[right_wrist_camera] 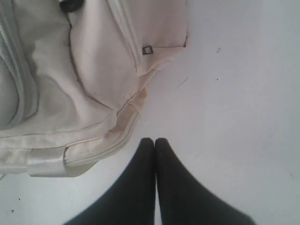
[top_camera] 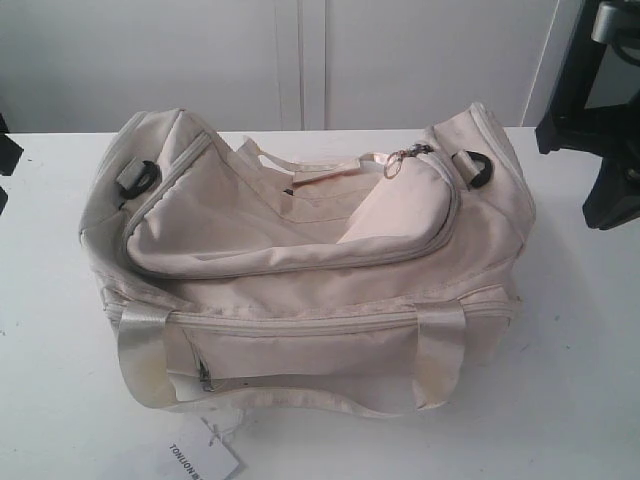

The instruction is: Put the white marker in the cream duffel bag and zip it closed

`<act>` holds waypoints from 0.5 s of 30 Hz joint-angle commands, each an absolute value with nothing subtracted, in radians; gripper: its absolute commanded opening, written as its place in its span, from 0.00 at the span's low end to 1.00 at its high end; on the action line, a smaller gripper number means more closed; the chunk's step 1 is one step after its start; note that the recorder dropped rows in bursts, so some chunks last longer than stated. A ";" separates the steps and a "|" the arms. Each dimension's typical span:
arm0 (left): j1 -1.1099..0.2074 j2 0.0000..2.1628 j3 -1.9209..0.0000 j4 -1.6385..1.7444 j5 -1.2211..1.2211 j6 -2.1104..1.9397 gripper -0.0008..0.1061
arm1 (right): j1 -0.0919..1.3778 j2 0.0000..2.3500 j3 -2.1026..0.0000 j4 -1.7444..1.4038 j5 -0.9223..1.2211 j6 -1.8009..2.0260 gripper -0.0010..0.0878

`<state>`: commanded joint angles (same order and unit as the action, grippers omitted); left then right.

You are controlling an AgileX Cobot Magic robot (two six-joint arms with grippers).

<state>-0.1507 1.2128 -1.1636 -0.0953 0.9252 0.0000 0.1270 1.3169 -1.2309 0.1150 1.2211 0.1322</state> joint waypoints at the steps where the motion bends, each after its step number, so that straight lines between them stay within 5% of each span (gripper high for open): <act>1: -0.151 1.213 -1.164 -0.095 0.925 0.000 0.01 | 0.127 1.317 -1.231 0.114 1.221 0.132 0.01; 15: -0.151 1.213 -1.164 -0.095 0.907 0.000 0.01 | 0.127 1.120 -1.041 0.042 1.221 0.108 0.01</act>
